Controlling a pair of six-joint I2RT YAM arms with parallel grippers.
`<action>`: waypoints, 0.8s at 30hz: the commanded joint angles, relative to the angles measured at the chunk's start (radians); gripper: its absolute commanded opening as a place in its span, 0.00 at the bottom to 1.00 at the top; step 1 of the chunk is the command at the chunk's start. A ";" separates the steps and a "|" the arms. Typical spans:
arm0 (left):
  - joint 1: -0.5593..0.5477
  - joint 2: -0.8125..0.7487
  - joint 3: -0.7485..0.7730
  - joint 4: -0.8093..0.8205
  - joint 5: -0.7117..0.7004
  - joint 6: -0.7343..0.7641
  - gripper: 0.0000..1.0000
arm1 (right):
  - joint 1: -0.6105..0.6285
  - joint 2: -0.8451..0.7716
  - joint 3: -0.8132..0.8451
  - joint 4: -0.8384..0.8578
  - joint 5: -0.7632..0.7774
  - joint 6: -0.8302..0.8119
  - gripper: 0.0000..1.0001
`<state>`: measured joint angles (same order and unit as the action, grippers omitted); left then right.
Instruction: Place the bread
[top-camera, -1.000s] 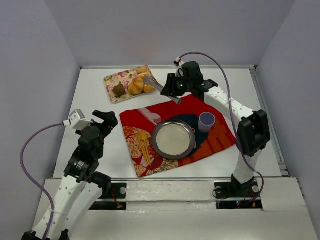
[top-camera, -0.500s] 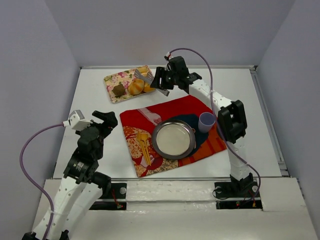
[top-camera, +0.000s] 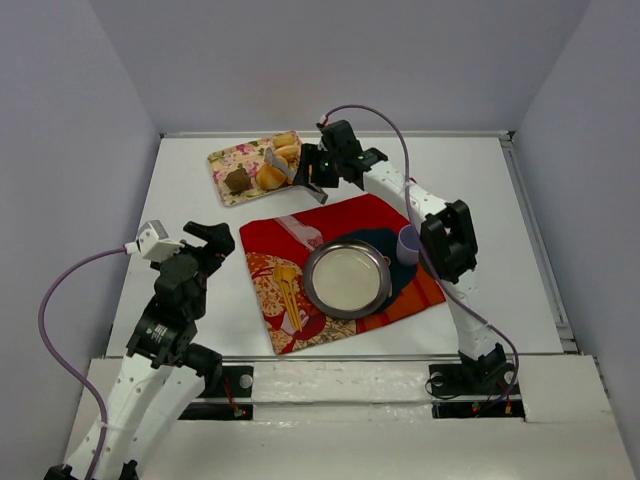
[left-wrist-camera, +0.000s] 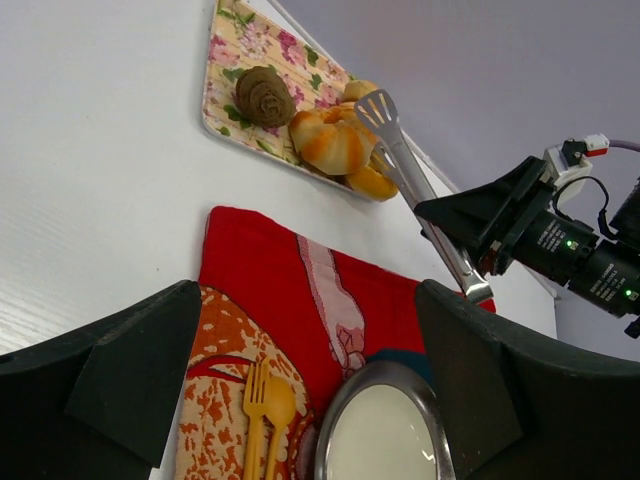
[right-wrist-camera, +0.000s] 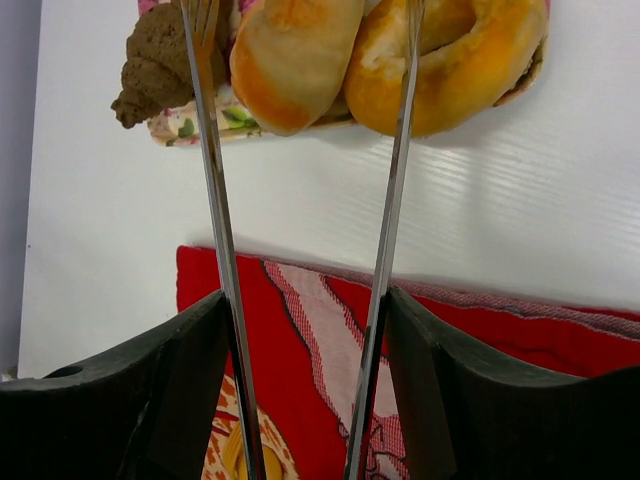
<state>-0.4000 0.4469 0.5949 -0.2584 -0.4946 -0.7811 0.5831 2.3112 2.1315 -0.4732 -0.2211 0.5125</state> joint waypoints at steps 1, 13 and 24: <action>-0.002 -0.013 -0.018 0.048 -0.030 -0.007 0.99 | 0.038 -0.015 0.062 -0.012 0.034 -0.011 0.66; -0.002 -0.034 -0.021 0.041 -0.032 -0.018 0.99 | 0.060 0.043 0.136 -0.030 0.043 0.040 0.53; -0.002 -0.063 -0.026 0.033 -0.036 -0.027 0.99 | 0.069 0.051 0.159 -0.059 0.066 0.029 0.17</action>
<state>-0.4000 0.3939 0.5800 -0.2607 -0.4984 -0.7990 0.6430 2.3852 2.2326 -0.5468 -0.1585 0.5507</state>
